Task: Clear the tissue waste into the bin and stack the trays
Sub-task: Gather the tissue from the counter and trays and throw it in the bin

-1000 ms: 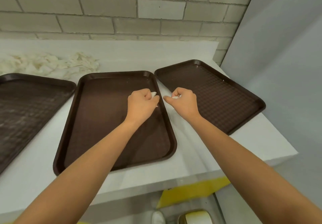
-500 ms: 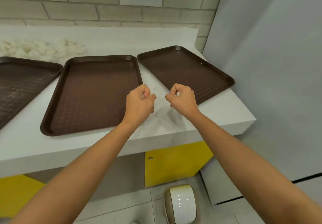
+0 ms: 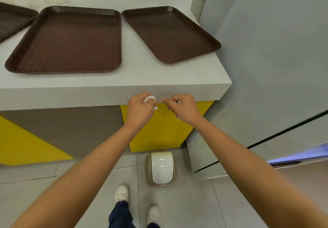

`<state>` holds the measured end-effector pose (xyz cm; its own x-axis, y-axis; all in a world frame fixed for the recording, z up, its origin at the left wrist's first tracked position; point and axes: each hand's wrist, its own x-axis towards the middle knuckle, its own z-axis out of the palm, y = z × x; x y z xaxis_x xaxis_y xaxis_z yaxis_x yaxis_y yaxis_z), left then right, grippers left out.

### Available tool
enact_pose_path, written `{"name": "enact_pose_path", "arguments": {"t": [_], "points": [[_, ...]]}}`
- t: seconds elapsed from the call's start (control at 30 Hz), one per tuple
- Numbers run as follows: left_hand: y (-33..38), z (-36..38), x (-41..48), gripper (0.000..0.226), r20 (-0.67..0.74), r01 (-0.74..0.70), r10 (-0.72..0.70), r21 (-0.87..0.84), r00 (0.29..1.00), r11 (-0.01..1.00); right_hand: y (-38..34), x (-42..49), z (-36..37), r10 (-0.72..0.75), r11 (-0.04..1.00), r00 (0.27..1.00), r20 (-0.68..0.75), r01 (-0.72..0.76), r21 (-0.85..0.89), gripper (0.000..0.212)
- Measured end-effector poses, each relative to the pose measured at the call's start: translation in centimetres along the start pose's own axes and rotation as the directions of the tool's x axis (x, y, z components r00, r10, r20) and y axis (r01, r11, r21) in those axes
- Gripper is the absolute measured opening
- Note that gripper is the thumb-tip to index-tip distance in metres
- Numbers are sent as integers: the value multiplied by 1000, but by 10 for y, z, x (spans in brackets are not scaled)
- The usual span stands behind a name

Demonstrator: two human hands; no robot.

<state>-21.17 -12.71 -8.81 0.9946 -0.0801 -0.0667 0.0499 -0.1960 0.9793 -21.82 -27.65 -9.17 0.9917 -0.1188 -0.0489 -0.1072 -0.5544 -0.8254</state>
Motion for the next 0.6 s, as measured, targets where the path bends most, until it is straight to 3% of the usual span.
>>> {"name": "enact_pose_path", "arguments": {"t": [0.13,0.3,0.47,0.6], "points": [[-39,19,-20,29,23,141,-140,-30,990,990,39,-23,14,94,995,995,36,-93,-31,52],[-85,38,-38,34,48,313,-312,-18,949,950,88,-45,38,269,960,960,72,-274,62,54],[-144,55,-46,34,75,390,-391,38,917,920,145,-67,64,493,856,847,200,-513,64,42],[-203,70,-51,28,153,333,-387,293,909,896,204,-74,92,634,724,726,264,-678,128,17]]}}
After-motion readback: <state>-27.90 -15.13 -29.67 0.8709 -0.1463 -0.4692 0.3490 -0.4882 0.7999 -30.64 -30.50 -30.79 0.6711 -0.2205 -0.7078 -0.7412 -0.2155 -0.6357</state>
